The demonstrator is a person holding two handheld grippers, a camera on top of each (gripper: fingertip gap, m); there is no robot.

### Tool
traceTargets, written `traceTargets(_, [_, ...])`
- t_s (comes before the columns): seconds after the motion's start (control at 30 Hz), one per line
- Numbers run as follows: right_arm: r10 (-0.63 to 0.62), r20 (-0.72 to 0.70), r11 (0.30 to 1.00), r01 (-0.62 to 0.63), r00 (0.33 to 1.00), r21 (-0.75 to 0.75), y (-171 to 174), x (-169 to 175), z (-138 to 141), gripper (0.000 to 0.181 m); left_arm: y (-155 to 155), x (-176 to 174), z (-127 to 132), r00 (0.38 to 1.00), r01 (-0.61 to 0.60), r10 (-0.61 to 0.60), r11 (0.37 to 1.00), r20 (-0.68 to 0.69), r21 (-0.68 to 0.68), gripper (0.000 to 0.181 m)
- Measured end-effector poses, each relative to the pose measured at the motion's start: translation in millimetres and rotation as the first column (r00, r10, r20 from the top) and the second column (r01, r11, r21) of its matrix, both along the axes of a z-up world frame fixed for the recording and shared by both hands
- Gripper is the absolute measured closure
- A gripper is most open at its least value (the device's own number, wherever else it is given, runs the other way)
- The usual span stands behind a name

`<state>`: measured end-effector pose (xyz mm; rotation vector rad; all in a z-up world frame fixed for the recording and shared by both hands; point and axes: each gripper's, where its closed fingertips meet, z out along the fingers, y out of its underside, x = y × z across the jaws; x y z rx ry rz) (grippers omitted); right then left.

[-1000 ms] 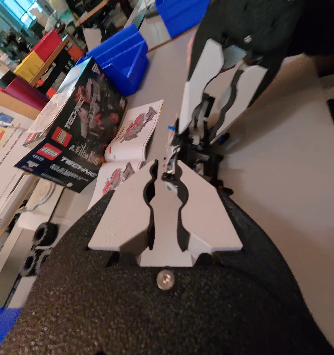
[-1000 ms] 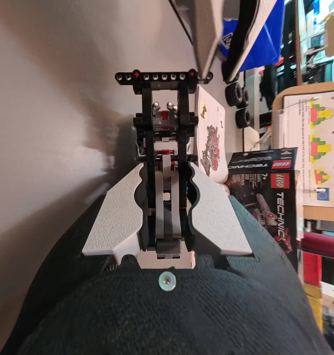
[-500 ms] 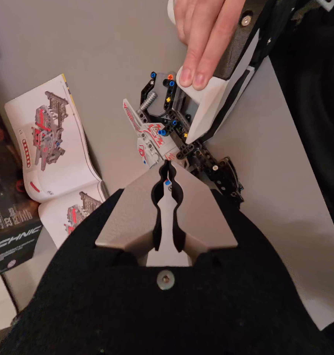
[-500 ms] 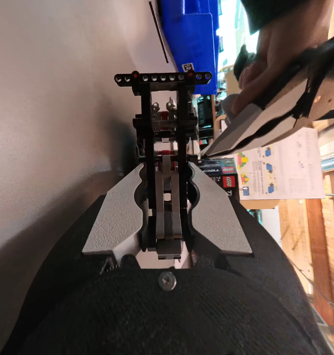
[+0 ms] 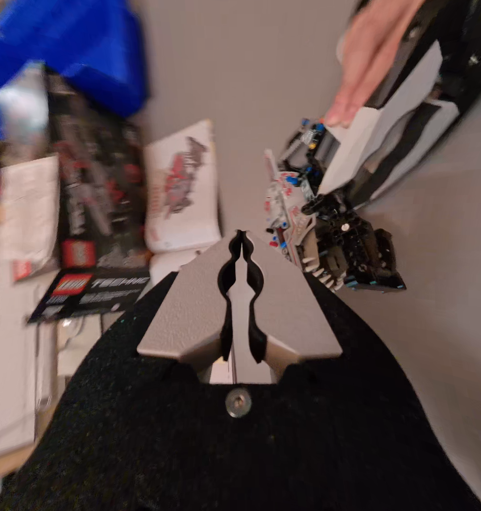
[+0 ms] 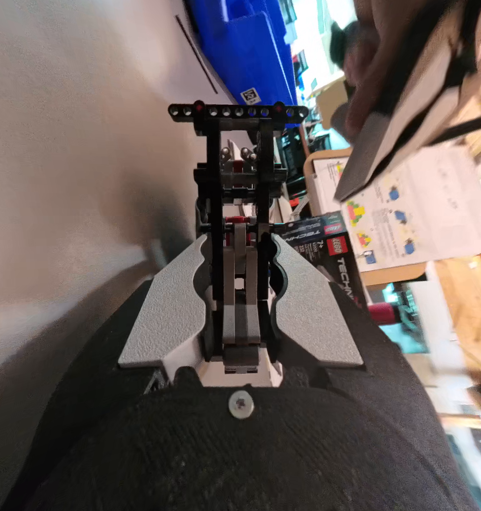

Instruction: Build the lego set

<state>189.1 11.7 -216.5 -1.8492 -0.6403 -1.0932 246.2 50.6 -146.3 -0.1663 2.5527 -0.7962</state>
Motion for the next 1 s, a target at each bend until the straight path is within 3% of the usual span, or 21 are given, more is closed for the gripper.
traceTargets(0.1, [-0.027,-0.161,0.999,0.032,0.987,0.024,0.4,16.0,19.6,0.142,36.6,6.1,36.3,0.974,-0.175,0.202,0.958,0.102,-0.228,0.181])
traceTargets(0.17, [-0.039,-0.266,0.998,0.052,0.963,0.044,1.3,26.4,29.3,0.142,52.9,-6.6,40.5,0.964,-0.2,0.247,0.921,0.102,-0.335,0.181])
traceTargets(0.27, [-0.043,-0.405,0.999,0.05,0.913,0.006,2.6,34.1,28.4,0.142,55.3,-34.9,26.5,0.973,-0.147,0.206,0.899,0.102,-0.413,0.181])
traceTargets(0.4, [-0.077,-0.51,0.997,0.067,0.857,-0.037,8.2,42.0,20.2,0.142,58.7,-52.8,-13.8,0.97,-0.2,0.235,0.913,0.059,-0.356,0.181])
traceTargets(0.6, [-0.066,-0.452,0.995,0.025,0.89,-0.096,16.4,35.2,13.4,0.142,56.7,-66.2,-36.5,0.969,-0.219,0.246,0.904,0.028,-0.367,0.181])
traceTargets(0.83, [-0.032,-0.407,0.995,-0.011,0.913,-0.103,22.1,30.2,8.7,0.142,66.0,-70.2,-30.2,0.958,-0.262,0.288,0.869,-0.001,-0.419,0.181])
traceTargets(1.0, [0.007,-0.288,0.997,-0.028,0.958,-0.07,21.7,17.6,5.7,0.142,56.7,-67.8,-20.8,0.969,-0.208,0.243,0.911,0.055,-0.356,0.181])
